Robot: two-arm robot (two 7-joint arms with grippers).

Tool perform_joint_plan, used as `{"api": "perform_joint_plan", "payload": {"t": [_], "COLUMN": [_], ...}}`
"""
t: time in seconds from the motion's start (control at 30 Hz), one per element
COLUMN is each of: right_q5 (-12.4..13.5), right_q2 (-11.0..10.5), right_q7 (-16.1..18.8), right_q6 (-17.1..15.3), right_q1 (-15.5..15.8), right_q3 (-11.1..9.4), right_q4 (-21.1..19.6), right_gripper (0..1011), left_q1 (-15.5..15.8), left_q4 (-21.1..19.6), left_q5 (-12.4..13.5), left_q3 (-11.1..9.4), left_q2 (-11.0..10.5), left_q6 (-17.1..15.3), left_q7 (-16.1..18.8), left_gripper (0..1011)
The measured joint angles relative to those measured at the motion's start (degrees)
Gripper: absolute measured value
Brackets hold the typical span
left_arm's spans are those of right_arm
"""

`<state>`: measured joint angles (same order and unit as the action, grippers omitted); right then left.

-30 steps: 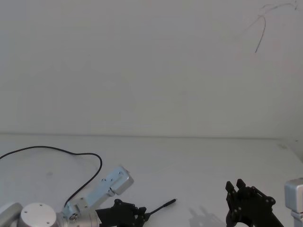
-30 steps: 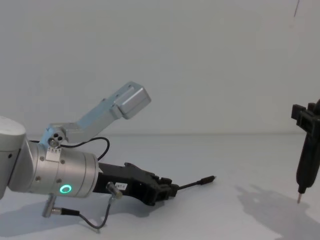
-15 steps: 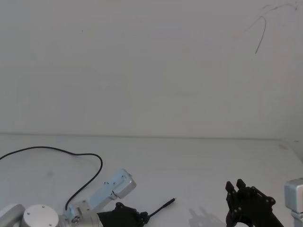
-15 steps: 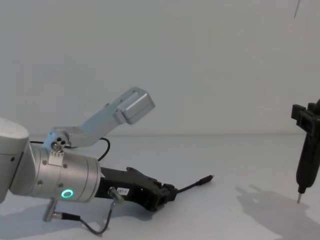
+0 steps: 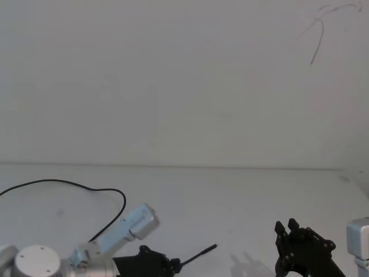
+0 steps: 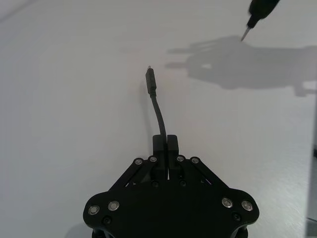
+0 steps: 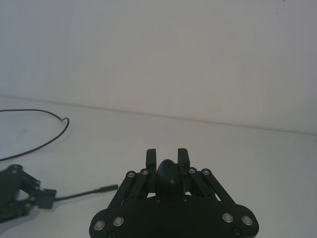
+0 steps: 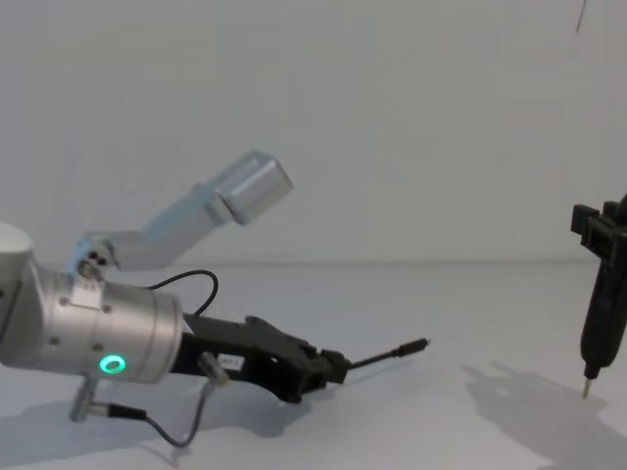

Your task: Pick up the data cable with the one hand.

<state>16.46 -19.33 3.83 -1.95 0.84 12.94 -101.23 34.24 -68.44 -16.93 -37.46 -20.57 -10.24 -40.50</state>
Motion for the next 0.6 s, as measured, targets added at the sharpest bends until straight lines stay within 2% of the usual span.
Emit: {"api": "perform_joint_plan", "payload": {"t": [0.2,0.23,0.6], "right_q5": [0.0,0.0,0.0], "right_q2": [0.0,0.0,0.0], "right_q7": [0.0,0.0,0.0], "right_q6": [0.0,0.0,0.0], "right_q1": [0.0,0.0,0.0], "right_q3": [0.0,0.0,0.0], "right_q4": [0.0,0.0,0.0], "right_gripper": [251,251,251], "left_q1": [-0.54,-0.86,-4.14], "left_q4": [-2.62,-3.3,-8.49], "left_q5": [-2.22,-2.87,-6.73], "left_q3": [1.48,1.97,5.13], "left_q2": [-3.06,-4.11,-10.21], "left_q6": [1.21,1.48,1.93], "left_q7": [-3.3,-4.09,-6.56], "left_gripper": [40,40,40]}}
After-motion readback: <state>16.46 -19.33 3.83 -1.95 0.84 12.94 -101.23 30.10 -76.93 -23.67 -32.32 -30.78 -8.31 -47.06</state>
